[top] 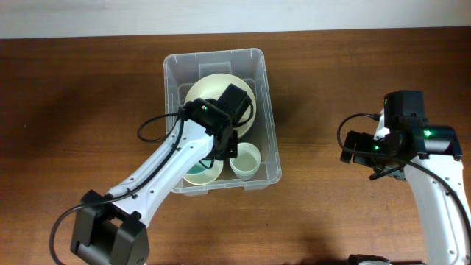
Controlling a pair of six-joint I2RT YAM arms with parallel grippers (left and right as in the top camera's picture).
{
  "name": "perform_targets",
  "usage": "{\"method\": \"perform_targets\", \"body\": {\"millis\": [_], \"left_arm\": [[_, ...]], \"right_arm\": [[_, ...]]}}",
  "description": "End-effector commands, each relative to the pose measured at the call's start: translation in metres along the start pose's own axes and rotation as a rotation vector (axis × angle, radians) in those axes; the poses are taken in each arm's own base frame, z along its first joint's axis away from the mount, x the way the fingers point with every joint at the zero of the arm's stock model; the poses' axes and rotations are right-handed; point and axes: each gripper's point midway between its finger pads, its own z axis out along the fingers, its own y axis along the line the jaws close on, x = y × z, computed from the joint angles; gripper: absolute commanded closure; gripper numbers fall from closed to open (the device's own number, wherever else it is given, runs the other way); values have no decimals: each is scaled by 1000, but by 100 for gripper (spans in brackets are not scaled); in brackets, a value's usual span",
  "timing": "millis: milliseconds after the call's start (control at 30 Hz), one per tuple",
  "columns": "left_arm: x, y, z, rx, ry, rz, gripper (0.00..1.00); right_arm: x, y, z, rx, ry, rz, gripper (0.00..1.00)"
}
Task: Pack container
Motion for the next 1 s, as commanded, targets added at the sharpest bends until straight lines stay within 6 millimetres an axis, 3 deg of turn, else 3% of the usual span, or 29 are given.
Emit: {"method": "perform_targets", "body": {"millis": [0, 133, 300, 533, 733, 833, 967], "left_arm": [[3, 1, 6, -13, 14, 14, 53], [1, 4, 5, -22, 4, 10, 50], [-18, 31, -14, -68, -78, -51, 50], [-53, 108, -52, -111, -235, -229, 45], [-87, 156, -58, -100, -321, -153, 44], [-107, 169, -60, -45, -382, -93, 43], [-130, 174, -66, 63, -466, -12, 43]], "right_arm": [[1, 2, 1, 1, 7, -13, 1], [1, 2, 1, 1, 7, -13, 1], [1, 2, 1, 1, 6, -13, 1], [-12, 4, 0, -6, -49, 19, 1], [-56, 16, -6, -59, -230, 32, 1], [-95, 26, -20, -100, -398, 32, 1], [-127, 32, -28, -113, -522, 4, 1]]}}
